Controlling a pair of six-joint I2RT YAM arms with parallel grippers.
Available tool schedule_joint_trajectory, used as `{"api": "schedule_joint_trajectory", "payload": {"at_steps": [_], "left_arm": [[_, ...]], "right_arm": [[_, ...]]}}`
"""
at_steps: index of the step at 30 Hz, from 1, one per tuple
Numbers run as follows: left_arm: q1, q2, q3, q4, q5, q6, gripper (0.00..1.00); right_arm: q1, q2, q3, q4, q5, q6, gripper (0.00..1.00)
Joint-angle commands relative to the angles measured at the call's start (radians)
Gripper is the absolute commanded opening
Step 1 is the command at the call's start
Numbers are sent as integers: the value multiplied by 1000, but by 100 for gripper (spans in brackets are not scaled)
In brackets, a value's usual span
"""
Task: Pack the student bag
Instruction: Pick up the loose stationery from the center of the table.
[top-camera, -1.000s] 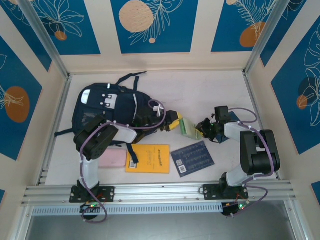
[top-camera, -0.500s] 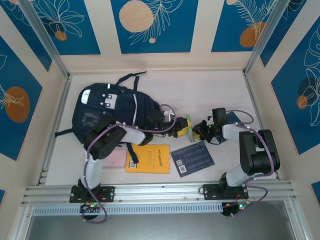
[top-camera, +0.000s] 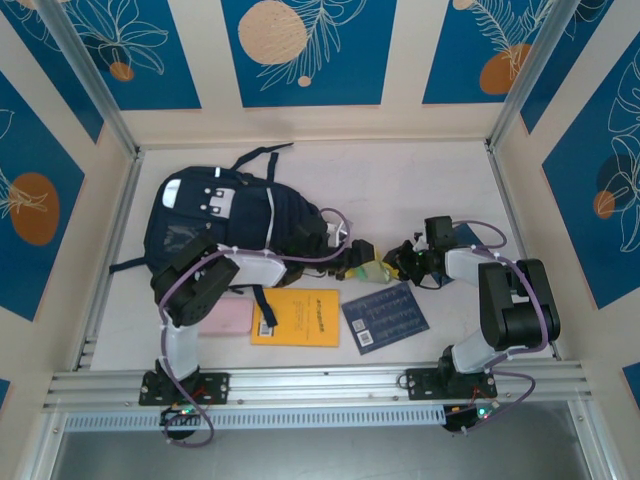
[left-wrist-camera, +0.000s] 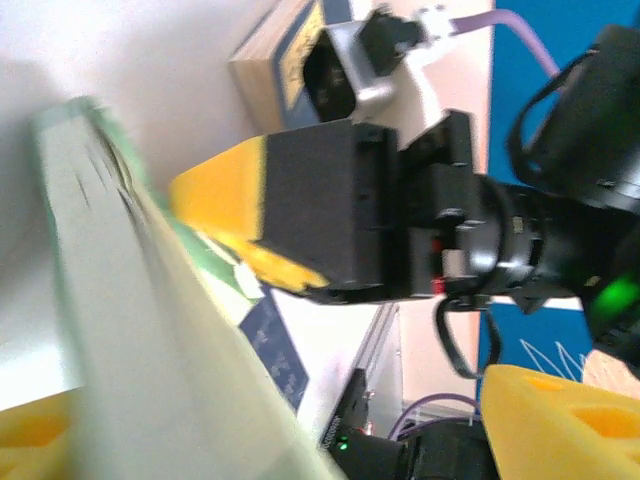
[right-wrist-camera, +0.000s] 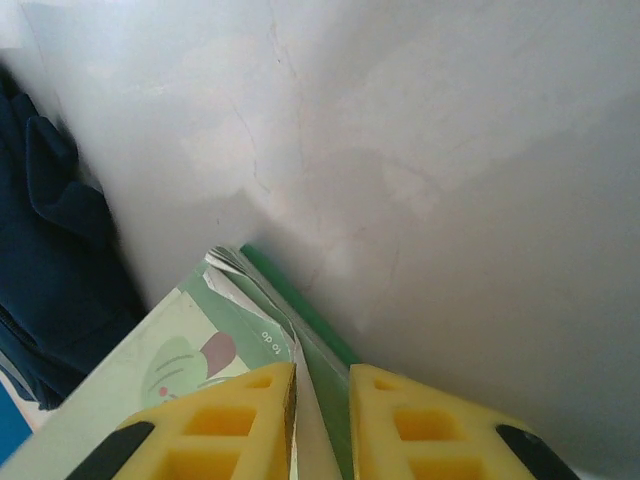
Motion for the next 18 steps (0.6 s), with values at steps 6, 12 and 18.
{"api": "schedule_joint_trajectory", "payload": {"at_steps": [6, 12, 18], "left_arm": [[35, -51, -25, -104, -13, 80, 76], [45, -54, -54, -65, -11, 68, 36], [63, -92, -81, -30, 9, 71, 7]], "right_arm": [[-1, -23, -19, -16, -30, -11, 23], [7, -36, -22, -20, -24, -20, 23], [20, -172, -3, -115, 52, -64, 33]]}}
